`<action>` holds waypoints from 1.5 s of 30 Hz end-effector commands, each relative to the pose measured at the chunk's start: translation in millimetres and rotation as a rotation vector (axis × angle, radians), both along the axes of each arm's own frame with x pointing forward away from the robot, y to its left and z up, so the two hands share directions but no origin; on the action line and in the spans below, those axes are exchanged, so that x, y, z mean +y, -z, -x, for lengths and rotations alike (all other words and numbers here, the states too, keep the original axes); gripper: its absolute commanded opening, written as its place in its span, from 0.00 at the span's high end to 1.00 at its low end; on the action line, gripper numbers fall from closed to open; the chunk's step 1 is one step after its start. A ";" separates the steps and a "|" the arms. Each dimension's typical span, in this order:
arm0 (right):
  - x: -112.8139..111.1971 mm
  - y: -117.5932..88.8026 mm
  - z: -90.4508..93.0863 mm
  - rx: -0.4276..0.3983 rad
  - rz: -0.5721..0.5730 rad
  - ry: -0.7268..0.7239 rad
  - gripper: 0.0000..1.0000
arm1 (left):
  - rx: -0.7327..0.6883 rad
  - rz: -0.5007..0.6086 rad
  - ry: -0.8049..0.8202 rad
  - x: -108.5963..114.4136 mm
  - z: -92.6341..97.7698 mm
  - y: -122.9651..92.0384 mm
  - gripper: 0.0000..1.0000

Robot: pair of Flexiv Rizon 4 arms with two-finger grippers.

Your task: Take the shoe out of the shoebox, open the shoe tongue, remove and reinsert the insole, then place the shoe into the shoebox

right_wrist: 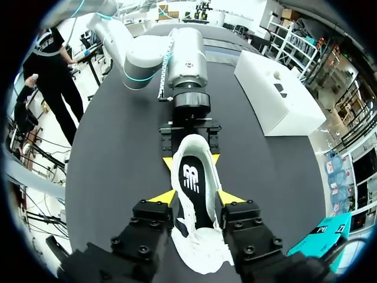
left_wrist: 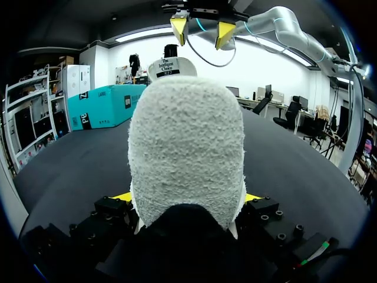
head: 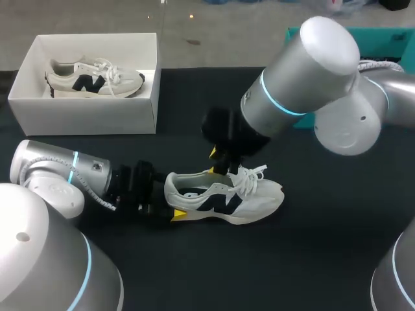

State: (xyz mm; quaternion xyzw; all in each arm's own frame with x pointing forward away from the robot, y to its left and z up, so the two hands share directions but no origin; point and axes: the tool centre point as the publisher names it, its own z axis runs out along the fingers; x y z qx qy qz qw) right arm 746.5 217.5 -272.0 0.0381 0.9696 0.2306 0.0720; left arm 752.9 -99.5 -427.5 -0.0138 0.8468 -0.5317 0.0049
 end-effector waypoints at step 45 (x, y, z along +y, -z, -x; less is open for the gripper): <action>20.8 79.2 -24.5 -0.008 0.493 -0.075 1.00 | -0.001 0.000 0.000 -0.7 0.6 0.6 1.00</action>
